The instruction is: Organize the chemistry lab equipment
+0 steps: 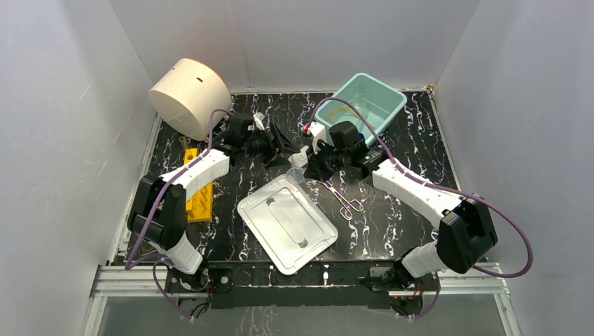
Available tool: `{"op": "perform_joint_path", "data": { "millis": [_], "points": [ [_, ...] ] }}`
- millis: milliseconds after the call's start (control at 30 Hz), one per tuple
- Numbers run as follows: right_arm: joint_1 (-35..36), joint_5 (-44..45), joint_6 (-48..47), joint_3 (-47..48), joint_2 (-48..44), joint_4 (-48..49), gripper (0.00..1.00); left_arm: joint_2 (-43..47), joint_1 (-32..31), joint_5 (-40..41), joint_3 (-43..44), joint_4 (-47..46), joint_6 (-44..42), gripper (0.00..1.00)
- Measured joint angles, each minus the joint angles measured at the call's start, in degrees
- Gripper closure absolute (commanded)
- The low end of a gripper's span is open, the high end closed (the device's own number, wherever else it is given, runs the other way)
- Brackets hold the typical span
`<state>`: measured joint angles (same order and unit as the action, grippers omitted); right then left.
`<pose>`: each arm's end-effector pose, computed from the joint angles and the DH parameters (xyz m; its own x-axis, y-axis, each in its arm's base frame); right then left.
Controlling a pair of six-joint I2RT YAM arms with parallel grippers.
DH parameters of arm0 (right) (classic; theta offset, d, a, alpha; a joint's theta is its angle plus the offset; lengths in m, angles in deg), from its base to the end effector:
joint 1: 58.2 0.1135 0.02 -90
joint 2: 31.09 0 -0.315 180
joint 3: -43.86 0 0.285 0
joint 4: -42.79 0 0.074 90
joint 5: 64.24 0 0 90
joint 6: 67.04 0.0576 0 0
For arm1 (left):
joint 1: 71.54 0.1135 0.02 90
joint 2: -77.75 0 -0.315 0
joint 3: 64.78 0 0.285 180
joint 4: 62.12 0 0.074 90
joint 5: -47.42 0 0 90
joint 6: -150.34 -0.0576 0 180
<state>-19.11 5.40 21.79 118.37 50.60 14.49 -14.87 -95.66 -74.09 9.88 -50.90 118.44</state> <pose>0.2679 0.2435 0.3153 -0.4338 -0.3771 -0.8183 -0.8201 0.5414 0.1853 0.3646 -0.1962 0.2803 -0.8845 -0.3970 -0.2450 0.0264 0.4818 -0.8759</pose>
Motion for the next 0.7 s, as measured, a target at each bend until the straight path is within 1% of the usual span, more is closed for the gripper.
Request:
{"op": "perform_joint_path", "data": {
  "millis": [100,133,400,633,667,700],
  "points": [
    [0.0,-0.2,0.2,0.0,0.0,0.5,1.0,-1.1,0.0,-0.9,-0.1,-0.5,0.7,0.37],
    [0.0,-0.2,0.3,0.0,0.0,0.7,1.0,-1.2,0.0,-1.0,-0.2,-0.5,0.8,0.39],
    [0.0,-0.2,0.6,0.1,0.0,2.1,1.0,-1.7,0.0,-3.1,-0.3,-2.7,2.6,0.69],
    [0.0,0.2,0.6,0.7,0.0,3.2,1.0,-2.8,0.4,-5.0,-0.5,-4.2,4.1,0.88],
    [0.0,0.2,0.6,0.7,0.0,3.2,1.0,-2.8,0.4,-5.1,-0.7,-4.6,4.4,0.91],
    [0.0,0.2,0.6,0.7,0.0,3.1,1.0,-2.8,0.4,-5.3,-0.8,-5.0,4.9,0.97]
  ]
}}
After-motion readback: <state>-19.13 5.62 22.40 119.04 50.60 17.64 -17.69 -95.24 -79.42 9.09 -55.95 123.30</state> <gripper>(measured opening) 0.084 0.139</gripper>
